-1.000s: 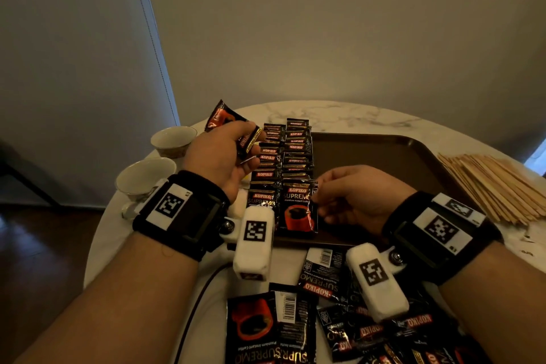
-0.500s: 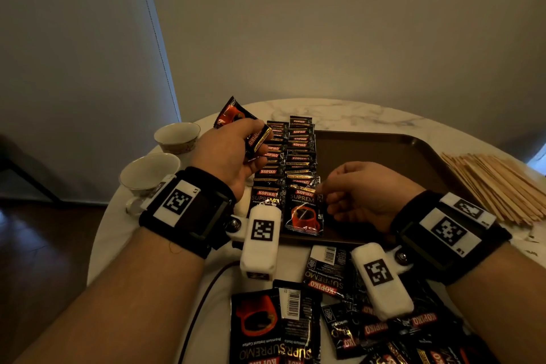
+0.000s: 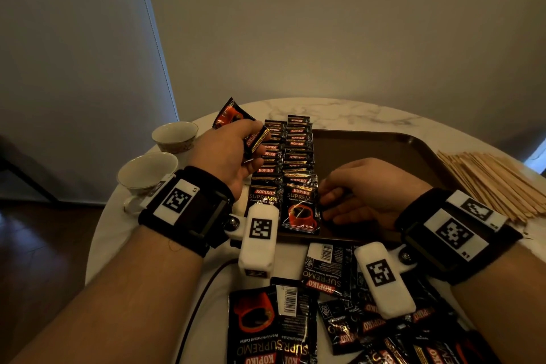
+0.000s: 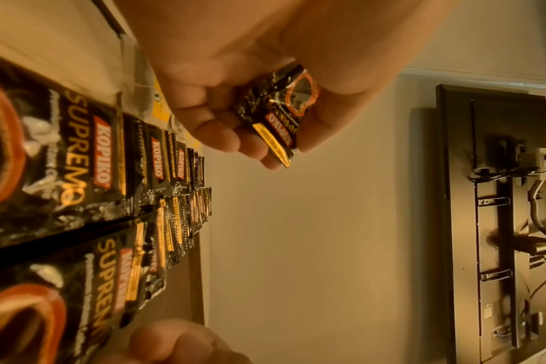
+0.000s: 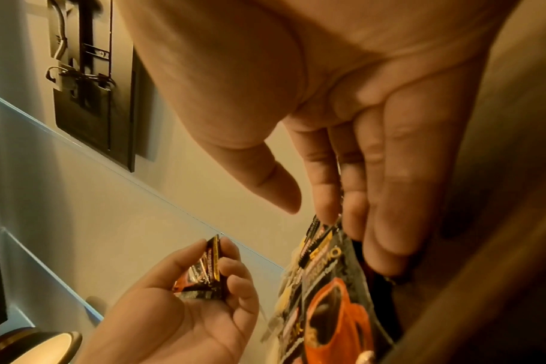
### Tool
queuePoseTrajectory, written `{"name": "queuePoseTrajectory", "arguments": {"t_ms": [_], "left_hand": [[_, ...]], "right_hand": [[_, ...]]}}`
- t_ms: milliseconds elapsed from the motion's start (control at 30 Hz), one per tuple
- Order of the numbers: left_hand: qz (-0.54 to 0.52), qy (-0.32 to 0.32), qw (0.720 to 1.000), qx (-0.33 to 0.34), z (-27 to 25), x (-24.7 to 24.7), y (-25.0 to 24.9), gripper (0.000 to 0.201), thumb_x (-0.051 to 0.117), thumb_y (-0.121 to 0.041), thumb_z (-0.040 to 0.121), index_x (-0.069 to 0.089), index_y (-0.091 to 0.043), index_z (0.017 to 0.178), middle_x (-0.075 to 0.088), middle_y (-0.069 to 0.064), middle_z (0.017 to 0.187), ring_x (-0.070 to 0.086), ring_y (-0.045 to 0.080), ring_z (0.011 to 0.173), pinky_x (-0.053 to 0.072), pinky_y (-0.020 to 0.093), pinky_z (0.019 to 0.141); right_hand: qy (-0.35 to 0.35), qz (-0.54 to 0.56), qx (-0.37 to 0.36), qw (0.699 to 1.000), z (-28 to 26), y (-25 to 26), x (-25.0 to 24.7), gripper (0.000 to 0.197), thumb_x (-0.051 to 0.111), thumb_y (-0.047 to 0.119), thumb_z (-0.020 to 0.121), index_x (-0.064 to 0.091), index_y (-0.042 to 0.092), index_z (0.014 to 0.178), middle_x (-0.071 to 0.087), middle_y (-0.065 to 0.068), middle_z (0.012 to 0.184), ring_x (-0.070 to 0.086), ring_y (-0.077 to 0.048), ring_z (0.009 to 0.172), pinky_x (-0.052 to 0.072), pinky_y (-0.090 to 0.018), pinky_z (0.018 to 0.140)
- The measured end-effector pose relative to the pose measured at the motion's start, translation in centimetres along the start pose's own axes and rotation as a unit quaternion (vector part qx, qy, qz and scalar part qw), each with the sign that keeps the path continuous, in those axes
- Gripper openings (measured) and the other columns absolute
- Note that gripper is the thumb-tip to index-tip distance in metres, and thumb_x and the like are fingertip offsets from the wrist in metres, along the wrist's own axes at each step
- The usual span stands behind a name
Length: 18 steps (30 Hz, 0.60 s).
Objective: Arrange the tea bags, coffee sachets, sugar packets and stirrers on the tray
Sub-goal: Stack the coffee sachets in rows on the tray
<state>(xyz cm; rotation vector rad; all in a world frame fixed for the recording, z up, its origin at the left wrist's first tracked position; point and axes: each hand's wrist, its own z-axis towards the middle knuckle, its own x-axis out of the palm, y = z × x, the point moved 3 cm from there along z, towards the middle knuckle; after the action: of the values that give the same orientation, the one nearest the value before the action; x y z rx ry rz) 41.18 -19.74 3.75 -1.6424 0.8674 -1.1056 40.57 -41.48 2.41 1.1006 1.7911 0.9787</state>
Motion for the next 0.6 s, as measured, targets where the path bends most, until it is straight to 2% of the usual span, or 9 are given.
{"name": "queuePoseTrajectory", "arguments": {"t_ms": [100, 300, 533, 600], "left_hand": [[0.0, 0.003, 1.0, -0.002, -0.04, 0.01, 0.0, 0.023, 0.07, -0.021, 0.094, 0.069, -0.009, 0.113, 0.076, 0.004, 0.091, 0.064, 0.01, 0.067, 0.053, 0.026, 0.057], [0.006, 0.001, 1.0, 0.0, -0.15, 0.02, 0.02, 0.02, 0.069, -0.022, 0.094, 0.069, -0.009, 0.11, 0.075, 0.004, 0.09, 0.065, 0.011, 0.069, 0.054, 0.026, 0.06], [0.007, 0.006, 1.0, 0.004, -0.3, 0.07, -0.02, 0.015, 0.069, -0.02, 0.094, 0.07, -0.01, 0.105, 0.075, 0.002, 0.082, 0.064, 0.01, 0.064, 0.053, 0.027, 0.06], [0.006, 0.007, 1.0, 0.002, -0.37, 0.1, 0.03, 0.015, 0.069, -0.02, 0.094, 0.07, -0.01, 0.105, 0.075, 0.002, 0.082, 0.064, 0.01, 0.064, 0.053, 0.026, 0.06]], "right_hand": [[0.008, 0.002, -0.001, 1.0, -0.14, 0.07, 0.23, 0.017, 0.064, 0.013, 0.096, 0.069, 0.003, 0.109, 0.069, -0.015, 0.083, 0.076, -0.035, 0.077, 0.061, -0.037, 0.065], [0.014, 0.011, 0.008, 1.0, -0.21, -0.04, 0.45, 0.015, 0.064, 0.012, 0.096, 0.067, 0.004, 0.108, 0.065, -0.014, 0.079, 0.075, -0.036, 0.078, 0.061, -0.039, 0.07], [0.003, 0.014, 0.002, 1.0, -0.09, 0.16, 0.39, 0.007, 0.064, 0.011, 0.095, 0.068, 0.006, 0.092, 0.067, -0.013, 0.08, 0.075, -0.03, 0.077, 0.059, -0.037, 0.069], [0.005, 0.012, 0.003, 1.0, -0.12, 0.15, 0.36, 0.007, 0.064, 0.011, 0.096, 0.069, 0.006, 0.094, 0.068, -0.014, 0.081, 0.075, -0.031, 0.079, 0.059, -0.038, 0.071]]}}
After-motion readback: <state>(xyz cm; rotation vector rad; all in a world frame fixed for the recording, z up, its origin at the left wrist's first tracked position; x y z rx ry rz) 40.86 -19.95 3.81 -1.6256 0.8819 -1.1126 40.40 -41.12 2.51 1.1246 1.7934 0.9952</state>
